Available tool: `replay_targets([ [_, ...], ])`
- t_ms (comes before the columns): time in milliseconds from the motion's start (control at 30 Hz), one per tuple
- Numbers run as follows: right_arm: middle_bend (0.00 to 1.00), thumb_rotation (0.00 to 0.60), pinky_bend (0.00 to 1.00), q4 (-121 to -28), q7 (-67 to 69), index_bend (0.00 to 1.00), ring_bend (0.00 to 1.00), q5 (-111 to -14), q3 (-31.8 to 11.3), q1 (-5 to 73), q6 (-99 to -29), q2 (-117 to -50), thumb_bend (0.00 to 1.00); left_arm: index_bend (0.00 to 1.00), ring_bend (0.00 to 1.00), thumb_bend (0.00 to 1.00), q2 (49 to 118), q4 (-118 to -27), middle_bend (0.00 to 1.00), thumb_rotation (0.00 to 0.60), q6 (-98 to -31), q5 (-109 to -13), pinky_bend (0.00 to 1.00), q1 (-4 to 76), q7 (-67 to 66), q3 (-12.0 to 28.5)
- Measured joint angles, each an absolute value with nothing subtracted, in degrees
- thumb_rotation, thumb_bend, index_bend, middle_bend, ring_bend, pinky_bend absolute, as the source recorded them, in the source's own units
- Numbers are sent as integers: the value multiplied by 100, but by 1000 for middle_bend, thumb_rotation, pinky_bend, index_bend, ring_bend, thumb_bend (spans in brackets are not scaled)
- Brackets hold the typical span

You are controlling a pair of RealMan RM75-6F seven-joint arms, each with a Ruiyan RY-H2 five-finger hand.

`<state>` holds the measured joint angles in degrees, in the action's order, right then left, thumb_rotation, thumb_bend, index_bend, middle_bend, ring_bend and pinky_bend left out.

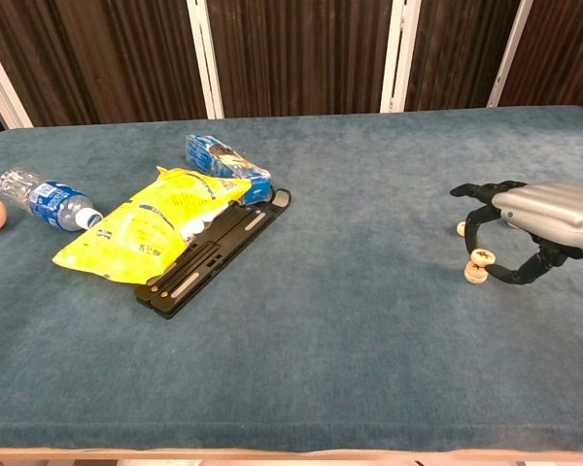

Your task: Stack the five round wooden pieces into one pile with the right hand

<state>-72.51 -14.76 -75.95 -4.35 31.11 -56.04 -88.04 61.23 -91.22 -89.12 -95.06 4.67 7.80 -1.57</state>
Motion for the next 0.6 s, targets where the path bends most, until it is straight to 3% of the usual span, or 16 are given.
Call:
replay_targets([
  [167,1,600,0,-7246,-1509,556,0,-7592,-423,3116,-5600,-8822,548,0,15,462,6122,-9123,0,600,-8920,-9510,92,464,788,-157],
  [333,4,600,0,-7274,-1569,438,0,-7543,-415,3123,-5556,-8806,548,0,16,481,6123,-9128,0,600,-8932,-9485,93,454,809,-148],
  [600,0,600,0,-7432,-1433,392,0,-7585,-402,3057,-5682,-8674,548,0,16,485,6125,-9125,0,600,-8983,-9513,92,439,852,-147],
])
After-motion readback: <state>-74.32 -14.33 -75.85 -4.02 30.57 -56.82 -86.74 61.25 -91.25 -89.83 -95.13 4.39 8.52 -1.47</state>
